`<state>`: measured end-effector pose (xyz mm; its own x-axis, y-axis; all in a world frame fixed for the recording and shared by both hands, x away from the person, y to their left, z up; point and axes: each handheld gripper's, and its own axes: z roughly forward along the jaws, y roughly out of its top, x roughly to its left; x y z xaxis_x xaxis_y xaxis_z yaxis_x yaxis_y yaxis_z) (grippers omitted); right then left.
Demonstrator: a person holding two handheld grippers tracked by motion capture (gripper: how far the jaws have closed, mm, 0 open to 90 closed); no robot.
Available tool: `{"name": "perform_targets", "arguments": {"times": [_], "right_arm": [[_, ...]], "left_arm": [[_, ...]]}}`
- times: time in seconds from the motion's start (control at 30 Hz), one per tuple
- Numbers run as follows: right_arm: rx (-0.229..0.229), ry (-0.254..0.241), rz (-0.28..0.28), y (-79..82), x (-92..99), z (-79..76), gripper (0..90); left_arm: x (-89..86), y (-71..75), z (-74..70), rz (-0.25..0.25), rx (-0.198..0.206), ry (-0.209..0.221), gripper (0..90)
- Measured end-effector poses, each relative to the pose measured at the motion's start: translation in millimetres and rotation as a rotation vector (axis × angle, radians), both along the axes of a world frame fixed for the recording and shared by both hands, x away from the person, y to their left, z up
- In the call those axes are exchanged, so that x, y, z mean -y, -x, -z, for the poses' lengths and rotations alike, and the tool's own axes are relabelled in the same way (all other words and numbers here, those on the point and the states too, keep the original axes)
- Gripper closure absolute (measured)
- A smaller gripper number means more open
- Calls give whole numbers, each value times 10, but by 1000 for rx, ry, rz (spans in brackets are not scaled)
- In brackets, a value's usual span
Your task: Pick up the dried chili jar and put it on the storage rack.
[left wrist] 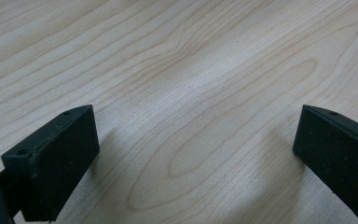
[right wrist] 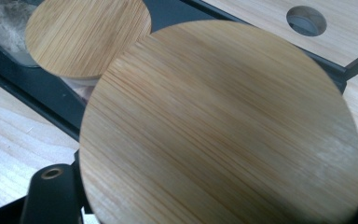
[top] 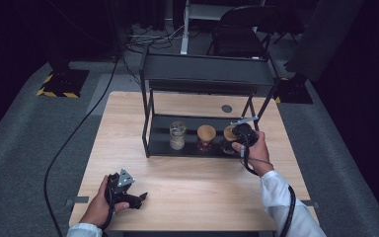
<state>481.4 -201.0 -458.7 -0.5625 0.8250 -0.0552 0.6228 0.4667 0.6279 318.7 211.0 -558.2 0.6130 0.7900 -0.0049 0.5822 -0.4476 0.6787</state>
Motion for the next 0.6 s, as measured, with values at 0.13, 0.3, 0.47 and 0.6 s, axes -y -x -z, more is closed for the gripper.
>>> {"name": "perform_targets", "arguments": {"times": [0.13,0.3,0.47,0.6], "right_arm": [[3,11,6,-37,-20,-2,249],[1,27,13,-99,-43,17,249],[-8,25,20,-163,-35,47,249],[-18,32,42,-213,-26,91,249]], "left_arm": [[0,0,0,1,1,-1,0],[-1,-1,0,1,1,-1,0],[0,-1,0,1,1,-1,0],[-1,0,0,1,0,-1,0]]}}
